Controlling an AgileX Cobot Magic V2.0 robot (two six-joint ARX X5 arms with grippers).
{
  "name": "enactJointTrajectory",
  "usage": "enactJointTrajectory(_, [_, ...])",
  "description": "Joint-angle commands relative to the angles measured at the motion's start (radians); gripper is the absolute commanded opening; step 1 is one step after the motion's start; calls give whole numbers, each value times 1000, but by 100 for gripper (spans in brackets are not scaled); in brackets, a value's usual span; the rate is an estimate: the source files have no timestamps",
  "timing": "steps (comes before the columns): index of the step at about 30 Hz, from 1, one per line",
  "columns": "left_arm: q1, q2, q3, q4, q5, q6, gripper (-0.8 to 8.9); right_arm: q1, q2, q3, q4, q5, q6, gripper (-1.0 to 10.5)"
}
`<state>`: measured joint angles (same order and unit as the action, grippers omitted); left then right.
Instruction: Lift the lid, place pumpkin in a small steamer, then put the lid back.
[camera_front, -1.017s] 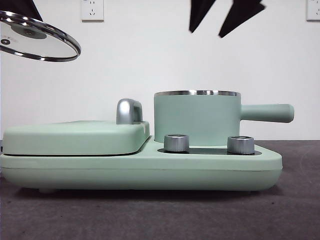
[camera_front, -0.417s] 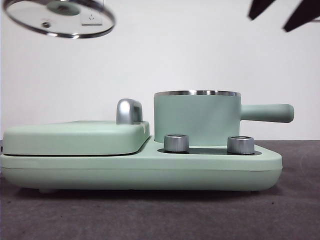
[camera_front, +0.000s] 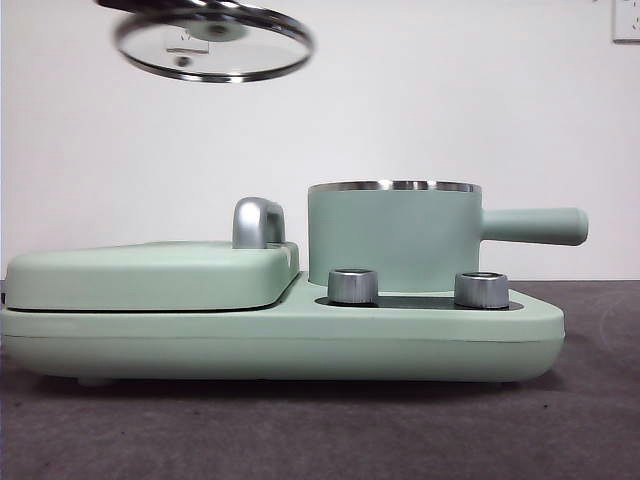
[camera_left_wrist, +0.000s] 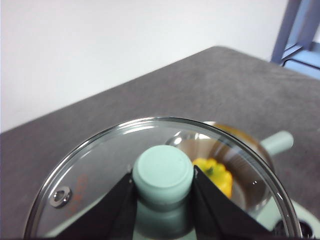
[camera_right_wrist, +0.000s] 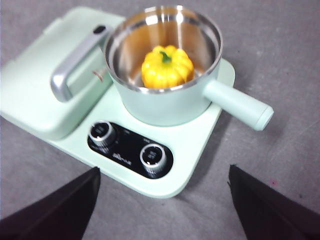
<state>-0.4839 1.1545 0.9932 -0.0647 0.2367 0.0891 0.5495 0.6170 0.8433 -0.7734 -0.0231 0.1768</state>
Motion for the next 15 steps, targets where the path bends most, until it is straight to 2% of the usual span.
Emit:
enactJointTrajectory(1, [-37, 68, 23, 118, -1, -4, 15, 8, -16, 7, 8, 2, 34, 396])
enactJointTrajectory(7, [-96, 237, 83, 217, -2, -4, 15, 8, -24, 7, -5, 5, 35, 396])
enactJointTrajectory(15, [-146, 428, 194, 298, -1, 9, 15, 8, -24, 7, -5, 26, 74, 396])
